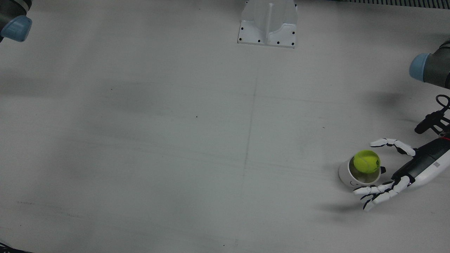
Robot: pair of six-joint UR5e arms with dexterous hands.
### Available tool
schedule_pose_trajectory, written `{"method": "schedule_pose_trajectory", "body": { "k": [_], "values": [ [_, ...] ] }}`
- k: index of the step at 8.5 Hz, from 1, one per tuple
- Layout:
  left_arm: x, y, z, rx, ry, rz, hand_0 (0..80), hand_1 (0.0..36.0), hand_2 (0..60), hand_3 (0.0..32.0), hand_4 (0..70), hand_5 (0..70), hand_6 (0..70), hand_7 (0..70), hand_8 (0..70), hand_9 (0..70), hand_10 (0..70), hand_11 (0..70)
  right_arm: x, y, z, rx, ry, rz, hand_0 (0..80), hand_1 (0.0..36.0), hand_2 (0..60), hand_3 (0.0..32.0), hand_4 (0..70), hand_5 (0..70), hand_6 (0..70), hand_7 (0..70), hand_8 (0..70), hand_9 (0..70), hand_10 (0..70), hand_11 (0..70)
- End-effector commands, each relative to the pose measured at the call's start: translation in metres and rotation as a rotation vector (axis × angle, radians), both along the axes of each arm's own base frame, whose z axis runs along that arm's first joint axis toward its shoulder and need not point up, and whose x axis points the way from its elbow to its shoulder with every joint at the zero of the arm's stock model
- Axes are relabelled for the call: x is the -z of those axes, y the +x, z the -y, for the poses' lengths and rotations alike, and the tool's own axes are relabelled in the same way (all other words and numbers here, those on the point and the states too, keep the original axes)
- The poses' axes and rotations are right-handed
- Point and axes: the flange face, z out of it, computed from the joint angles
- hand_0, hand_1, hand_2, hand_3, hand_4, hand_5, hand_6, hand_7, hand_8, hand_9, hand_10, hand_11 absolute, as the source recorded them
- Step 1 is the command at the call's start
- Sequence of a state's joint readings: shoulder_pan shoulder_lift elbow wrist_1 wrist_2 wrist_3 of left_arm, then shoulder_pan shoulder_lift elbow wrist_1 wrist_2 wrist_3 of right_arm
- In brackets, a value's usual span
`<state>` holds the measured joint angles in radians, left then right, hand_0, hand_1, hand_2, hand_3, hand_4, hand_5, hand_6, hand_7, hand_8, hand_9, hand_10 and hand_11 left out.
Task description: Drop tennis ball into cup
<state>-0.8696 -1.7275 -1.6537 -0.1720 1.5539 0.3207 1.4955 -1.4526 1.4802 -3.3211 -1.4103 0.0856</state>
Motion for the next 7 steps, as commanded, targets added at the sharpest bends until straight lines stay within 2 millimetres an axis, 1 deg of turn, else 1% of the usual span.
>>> {"method": "schedule_pose_trajectory", "body": {
  "k": [1, 2, 3, 4, 5, 6, 7],
  "values": [
    [-0.024, -0.122, 0.043, 0.179, -0.087, -0.037, 52.5, 25.1, 30.1, 32.0, 0.0, 13.1, 23.2, 7.6, 6.8, 0.4, 5.3, 10.1, 0.001, 0.0, 0.0, 0.001, 0.001, -0.001, 0.0, 0.0, 0.0, 0.0, 0.0, 0.0, 0.0, 0.0, 0.0, 0.0, 0.0, 0.0],
    [-0.036, -0.193, 0.058, 0.297, -0.104, -0.03, 53.3, 26.5, 31.3, 32.0, 0.0, 12.5, 19.8, 9.4, 6.0, 0.6, 6.1, 11.4, 0.001, 0.0, 0.0, 0.0, 0.003, -0.001, 0.0, 0.0, 0.0, 0.0, 0.0, 0.0, 0.0, 0.0, 0.0, 0.0, 0.0, 0.0],
    [-0.048, -0.264, 0.062, 0.402, -0.121, -0.017, 54.2, 27.5, 31.4, 32.0, 0.0, 11.9, 16.4, 11.1, 5.0, 0.8, 7.2, 13.0, 0.002, 0.0, 0.0, 0.0, 0.003, -0.003, 0.0, 0.0, 0.0, 0.0, 0.0, 0.0, 0.0, 0.0, 0.0, 0.0, 0.0, 0.0],
    [-0.062, -0.3, 0.062, 0.459, -0.148, -0.009, 55.1, 27.1, 35.9, 31.6, 0.0, 16.5, 40.1, 7.4, 9.3, 0.3, 7.4, 13.4, 0.002, 0.0, 0.0, 0.0, 0.004, -0.002, 0.0, 0.0, 0.0, 0.0, 0.0, 0.0, 0.0, 0.0, 0.0, 0.0, 0.0, 0.0],
    [-0.065, -0.31, 0.061, 0.475, -0.152, -0.01, 56.0, 27.9, 36.4, 29.6, 0.0, 16.7, 40.4, 8.4, 9.3, 0.4, 7.8, 14.0, 0.003, 0.0, 0.001, 0.0, 0.006, -0.004, 0.0, 0.0, 0.0, 0.0, 0.0, 0.0, 0.0, 0.0, 0.0, 0.0, 0.0, 0.0],
    [-0.069, -0.33, 0.059, 0.507, -0.162, -0.013, 56.6, 27.5, 31.4, 29.6, 0.0, 16.0, 36.5, 9.1, 8.7, 0.5, 7.8, 14.0, 0.002, 0.0, 0.0, 0.0, 0.004, -0.002, 0.0, 0.0, 0.0, 0.0, 0.0, 0.0, 0.0, 0.0, 0.0, 0.0, 0.0, 0.0],
    [-0.07, -0.333, 0.06, 0.51, -0.163, -0.014, 54.5, 24.9, 25.3, 30.4, 0.0, 12.6, 24.3, 11.0, 6.9, 0.6, 7.1, 12.7, 0.002, 0.0, 0.0, 0.0, 0.004, -0.002, 0.0, 0.0, 0.0, 0.0, 0.0, 0.0, 0.0, 0.0, 0.0, 0.0, 0.0, 0.0]
  ]
}}
